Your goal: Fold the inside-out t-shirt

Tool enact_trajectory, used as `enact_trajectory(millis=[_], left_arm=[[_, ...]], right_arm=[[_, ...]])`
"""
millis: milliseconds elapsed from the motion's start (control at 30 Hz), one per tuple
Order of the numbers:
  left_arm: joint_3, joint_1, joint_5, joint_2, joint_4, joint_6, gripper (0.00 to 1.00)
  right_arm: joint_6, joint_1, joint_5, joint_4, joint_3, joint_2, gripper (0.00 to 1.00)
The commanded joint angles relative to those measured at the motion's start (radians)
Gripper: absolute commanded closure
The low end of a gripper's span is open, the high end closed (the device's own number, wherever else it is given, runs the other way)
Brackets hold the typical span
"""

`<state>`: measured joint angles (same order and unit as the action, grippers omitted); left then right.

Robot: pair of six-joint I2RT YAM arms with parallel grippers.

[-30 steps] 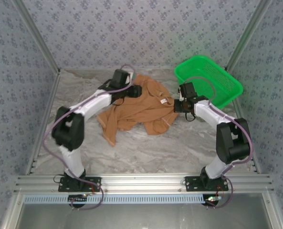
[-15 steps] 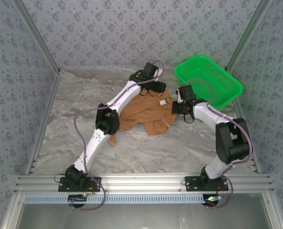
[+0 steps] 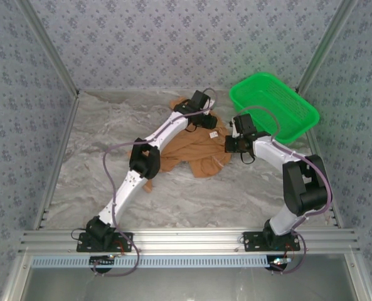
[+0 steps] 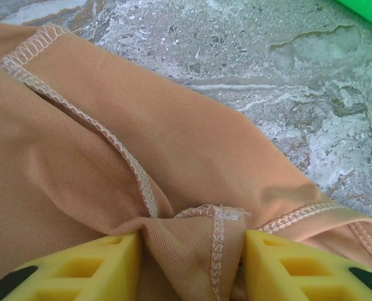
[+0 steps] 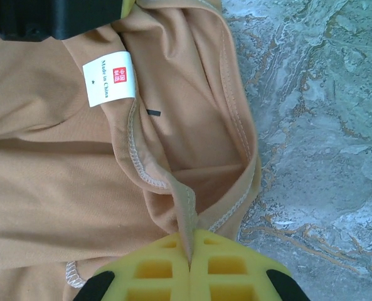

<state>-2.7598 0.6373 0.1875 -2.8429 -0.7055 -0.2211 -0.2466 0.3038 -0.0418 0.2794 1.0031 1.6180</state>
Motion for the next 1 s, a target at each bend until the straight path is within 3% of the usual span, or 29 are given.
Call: enact_trajectory(millis=[0,267,367,600,733,967], left_arm=[[-0.034,0.005,-0.014,-0.019,0.055,-0.012,0.58],[-0.086,-0.012,0.001,-0.014,0.11,-0.062,0.9],[-0.097,-0.038,0.03,0.043,0.13,-0.091,0.96],[-0.098,-0.096,0.026,0.324,0.084,-0.106,1.0],[-0.098,-0.103,-0.034,0.558,0.033,-0.033,1.0],[-0.07,-0.022,-0.2,0.894,-0.081,0.135,1.0]], right_arm=[[-0.014,0.007,-0.004,0.001,-0.011,-0.035,0.99],[-0.01,0.011,0.004,0.025,-0.004,-0.052,0.99],[0.019,-0.001,0.041,0.042,0.028,-0.082,0.99],[0.142,-0.018,0.1,0.041,0.178,-0.233,1.0],[0.232,-0.009,0.122,0.013,0.326,-0.344,1.0],[0.413,0.161,0.176,0.031,0.556,-0.465,1.0]])
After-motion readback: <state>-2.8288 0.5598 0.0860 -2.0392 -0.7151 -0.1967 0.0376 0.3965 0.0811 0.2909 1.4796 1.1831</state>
